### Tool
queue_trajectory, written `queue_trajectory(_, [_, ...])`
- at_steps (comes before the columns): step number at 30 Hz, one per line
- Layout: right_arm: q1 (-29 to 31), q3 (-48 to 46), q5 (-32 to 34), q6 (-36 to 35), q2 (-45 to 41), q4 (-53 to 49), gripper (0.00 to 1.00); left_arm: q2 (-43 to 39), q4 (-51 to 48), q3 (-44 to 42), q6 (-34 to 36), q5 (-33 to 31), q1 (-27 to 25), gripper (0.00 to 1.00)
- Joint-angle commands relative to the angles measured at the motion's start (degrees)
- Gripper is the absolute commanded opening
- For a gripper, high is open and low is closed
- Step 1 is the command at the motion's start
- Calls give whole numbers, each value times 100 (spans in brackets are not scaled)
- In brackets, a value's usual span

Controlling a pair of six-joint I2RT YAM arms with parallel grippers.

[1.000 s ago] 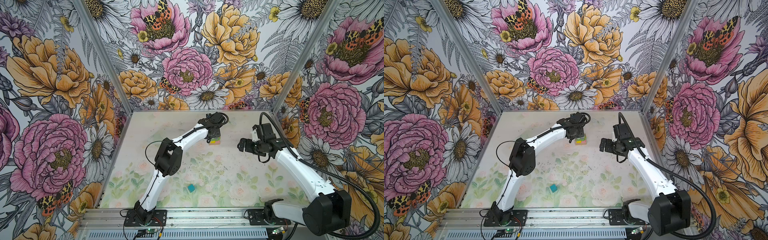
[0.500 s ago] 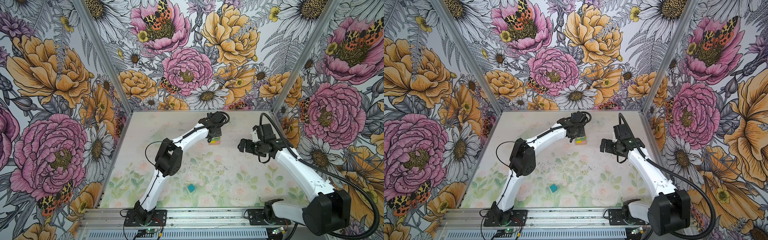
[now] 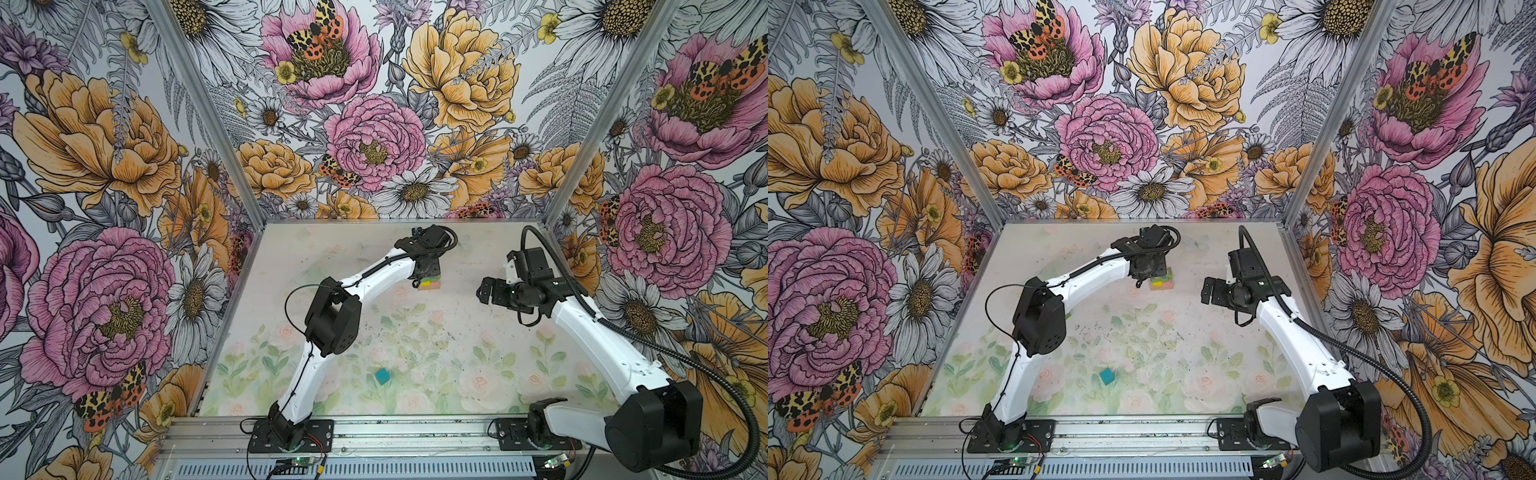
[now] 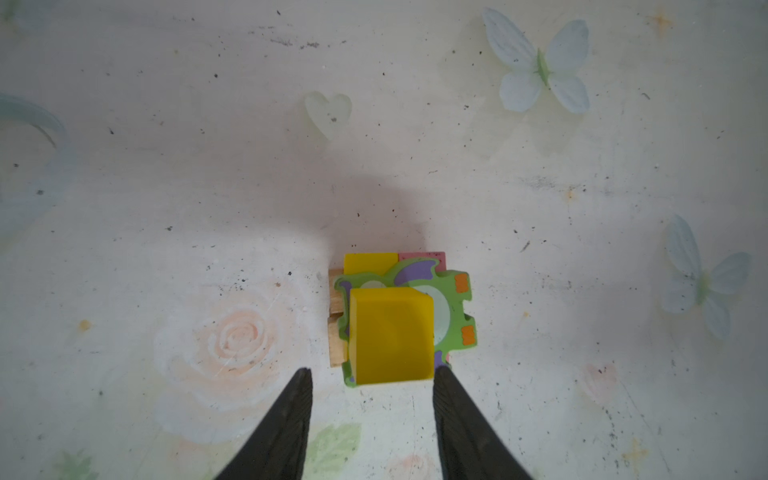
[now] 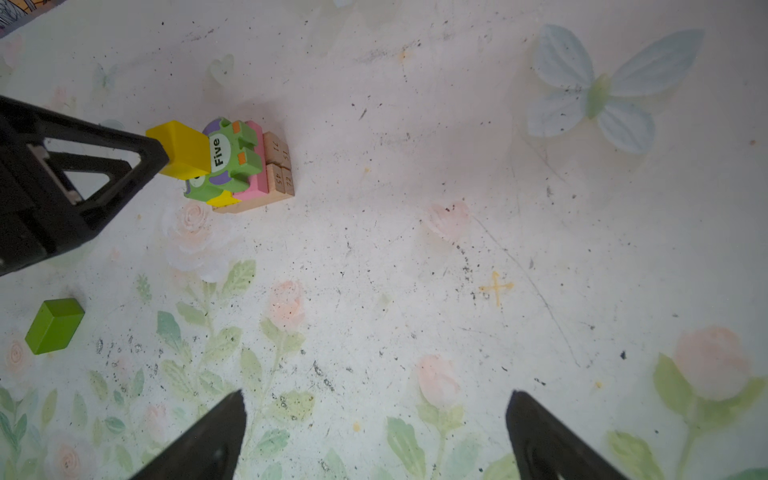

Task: Build the wood block tower

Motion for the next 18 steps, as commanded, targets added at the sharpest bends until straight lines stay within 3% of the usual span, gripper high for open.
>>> queue_trajectory(1, [15, 67, -99, -23, -299, 79, 100, -958, 41, -174, 196, -348, -141, 52])
queue_trajectory(5, [263, 126, -126, 100, -371, 73, 100, -1884, 230, -937, 263, -604, -163, 54])
queue_trajectory(11, [1204, 442, 250, 395, -99, -9, 95, -4009, 967, -3150, 73, -774, -130, 60])
queue_trajectory(18, [2252, 714, 555, 762, 499, 0, 91, -6080, 1112, -5265, -273, -769, -157, 91])
